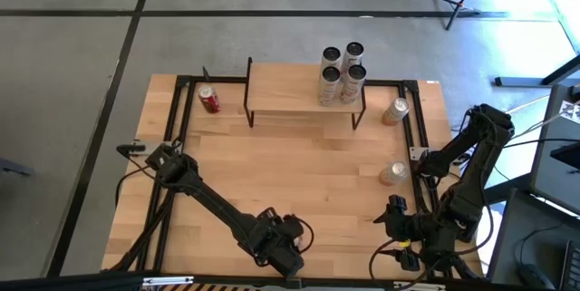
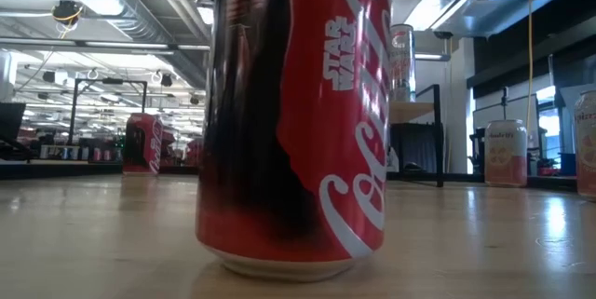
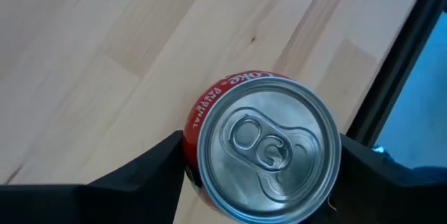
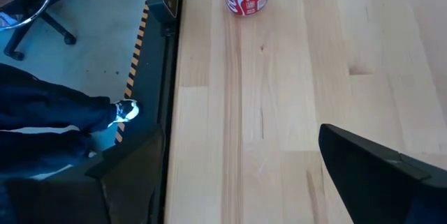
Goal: Place canned beverage on shelf
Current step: Put the bottom red-white soda can on the shelf
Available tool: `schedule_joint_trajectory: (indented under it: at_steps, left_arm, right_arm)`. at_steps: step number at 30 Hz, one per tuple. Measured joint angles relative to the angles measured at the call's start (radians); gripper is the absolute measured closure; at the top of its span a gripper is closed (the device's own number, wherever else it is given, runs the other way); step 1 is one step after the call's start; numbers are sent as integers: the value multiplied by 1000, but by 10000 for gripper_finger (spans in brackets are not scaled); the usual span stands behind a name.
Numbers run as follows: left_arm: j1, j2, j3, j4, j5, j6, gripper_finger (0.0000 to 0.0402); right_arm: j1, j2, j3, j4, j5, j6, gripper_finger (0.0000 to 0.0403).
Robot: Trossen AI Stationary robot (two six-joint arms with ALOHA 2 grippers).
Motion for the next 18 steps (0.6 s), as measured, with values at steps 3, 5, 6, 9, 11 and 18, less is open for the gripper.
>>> schedule_joint_trajectory:
  at_steps: [3,5,6,9,11,18]
  left_arm:
    - [6,0,12,-8,14,48,140]
    - [14,0,31,-33,24,81,140]
    - [20,1,45,-46,28,100,140]
    - [43,-1,121,-90,37,154,140]
    - [65,-12,175,-151,50,208,140]
    - [183,-58,319,-350,49,422,140]
  right_arm:
    - [0,0,0,0,0,-3,38]
    - [0,0,0,1,-2,-16,38]
    - [0,-1,0,1,-7,-21,38]
    - [0,-21,0,-3,-13,-26,38]
    - [0,-48,0,-3,-6,-50,38]
    - [-70,-211,0,-77,60,-127,38]
